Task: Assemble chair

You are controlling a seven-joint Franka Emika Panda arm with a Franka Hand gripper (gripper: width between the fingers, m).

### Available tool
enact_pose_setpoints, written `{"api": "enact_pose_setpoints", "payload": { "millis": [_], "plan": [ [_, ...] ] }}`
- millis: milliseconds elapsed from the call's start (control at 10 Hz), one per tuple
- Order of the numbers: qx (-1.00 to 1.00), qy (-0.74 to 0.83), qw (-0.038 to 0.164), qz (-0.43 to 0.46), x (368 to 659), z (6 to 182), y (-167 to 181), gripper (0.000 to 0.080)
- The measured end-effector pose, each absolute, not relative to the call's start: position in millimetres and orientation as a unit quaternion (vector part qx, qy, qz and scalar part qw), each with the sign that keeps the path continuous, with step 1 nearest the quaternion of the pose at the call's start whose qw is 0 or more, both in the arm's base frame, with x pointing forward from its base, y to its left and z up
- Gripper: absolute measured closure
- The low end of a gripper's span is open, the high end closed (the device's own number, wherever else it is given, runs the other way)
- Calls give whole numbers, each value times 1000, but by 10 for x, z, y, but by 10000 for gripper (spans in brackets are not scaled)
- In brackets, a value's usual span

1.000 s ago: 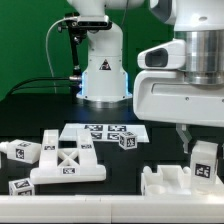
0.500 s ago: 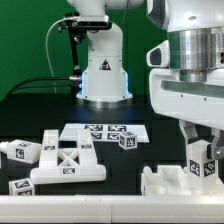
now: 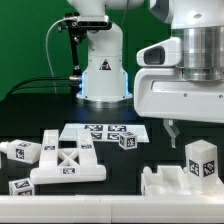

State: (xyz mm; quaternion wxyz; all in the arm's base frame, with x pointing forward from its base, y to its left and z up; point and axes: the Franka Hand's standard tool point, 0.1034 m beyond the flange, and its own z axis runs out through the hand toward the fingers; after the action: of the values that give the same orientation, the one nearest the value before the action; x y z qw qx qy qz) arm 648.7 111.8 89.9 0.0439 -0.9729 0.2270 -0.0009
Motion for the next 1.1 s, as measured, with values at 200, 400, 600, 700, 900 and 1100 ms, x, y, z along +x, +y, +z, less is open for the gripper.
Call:
{"api": "enact_pose_setpoints", "payload": {
  "millis": [200, 400, 600, 700, 900, 1100],
  "plan": [
    [-991, 130, 40, -8, 6499, 896, 1108, 151],
    [-997, -70, 12, -2, 6550, 928, 1100, 151],
    [-993, -117, 13, -13, 6584, 919, 1137, 151],
    [-995, -102, 12, -12, 6584, 917, 1128, 253],
    [-999, -48, 14, -12, 6583, 915, 1130, 436],
    [-1000, 23, 14, -11, 6583, 913, 1127, 518]
  ]
}}
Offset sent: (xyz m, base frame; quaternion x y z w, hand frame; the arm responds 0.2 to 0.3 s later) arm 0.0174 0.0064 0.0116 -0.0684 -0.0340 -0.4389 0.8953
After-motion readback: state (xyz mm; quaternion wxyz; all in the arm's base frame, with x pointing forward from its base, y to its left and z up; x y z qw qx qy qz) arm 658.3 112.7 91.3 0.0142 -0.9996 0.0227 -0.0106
